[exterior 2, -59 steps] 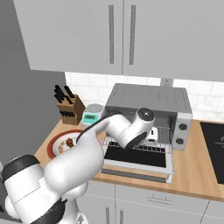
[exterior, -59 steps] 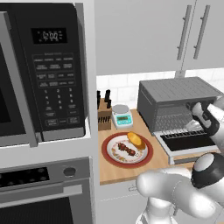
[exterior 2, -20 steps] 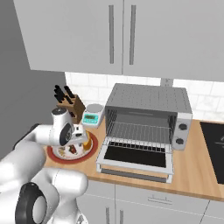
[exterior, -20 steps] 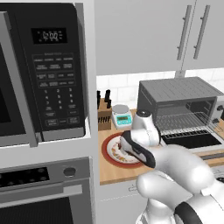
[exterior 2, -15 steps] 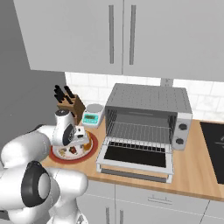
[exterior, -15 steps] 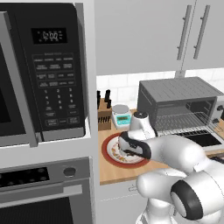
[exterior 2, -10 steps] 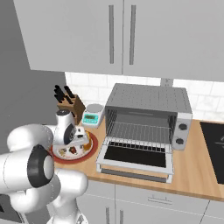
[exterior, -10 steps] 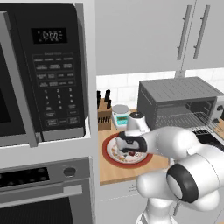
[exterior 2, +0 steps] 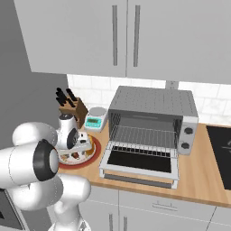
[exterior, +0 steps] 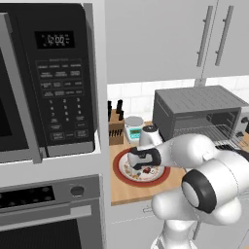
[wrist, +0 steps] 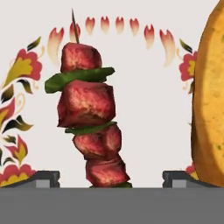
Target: Pick up the kebab skewer and baguette bread, and place them inside the toaster oven. Close the toaster oven door and start by setting the timer.
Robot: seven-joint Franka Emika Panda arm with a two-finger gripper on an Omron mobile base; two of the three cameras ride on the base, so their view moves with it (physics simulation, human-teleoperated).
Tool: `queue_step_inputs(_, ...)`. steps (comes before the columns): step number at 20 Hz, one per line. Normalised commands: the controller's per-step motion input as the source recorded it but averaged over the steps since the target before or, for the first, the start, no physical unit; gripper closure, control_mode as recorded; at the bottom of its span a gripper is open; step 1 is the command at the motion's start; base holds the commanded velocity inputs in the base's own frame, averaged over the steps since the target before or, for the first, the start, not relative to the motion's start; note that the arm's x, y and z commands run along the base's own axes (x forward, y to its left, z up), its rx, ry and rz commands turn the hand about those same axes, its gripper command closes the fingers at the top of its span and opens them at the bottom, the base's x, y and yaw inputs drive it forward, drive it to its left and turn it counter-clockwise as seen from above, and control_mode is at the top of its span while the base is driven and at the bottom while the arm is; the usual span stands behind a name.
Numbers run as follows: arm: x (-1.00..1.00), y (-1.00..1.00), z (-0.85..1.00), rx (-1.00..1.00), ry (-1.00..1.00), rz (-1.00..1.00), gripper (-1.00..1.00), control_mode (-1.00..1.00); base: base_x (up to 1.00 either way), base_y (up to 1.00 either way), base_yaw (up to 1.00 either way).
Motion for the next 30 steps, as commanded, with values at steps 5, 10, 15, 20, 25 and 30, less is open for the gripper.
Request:
queue_step_inputs(5, -0.09, -0.02, -0.09, 0.0, 0.0, 0.0, 1.0, -1.0, 0.0, 0.0, 0.0)
queue_step_inputs(10, -0.15, -0.19, 0.3, 0.0, 0.0, 0.02, 1.0, -1.0, 0.0, 0.0, 0.0)
queue_step_inputs(15, -0.76, -0.65, 1.0, 0.04, -0.09, 0.05, 1.0, -1.0, 0.0, 0.0, 0.0)
queue_step_inputs(20, -0.74, -0.99, 0.88, 0.08, -0.13, 0.0, 1.0, -1.0, 0.0, 0.0, 0.0)
queue_step_inputs(25, -0.07, -1.0, 0.63, 0.04, -0.09, -0.02, 1.0, -1.0, 0.0, 0.0, 0.0)
queue_step_inputs(30, 0.18, -0.89, 0.62, 0.07, -0.04, -0.06, 1.0, -1.0, 0.0, 0.0, 0.0)
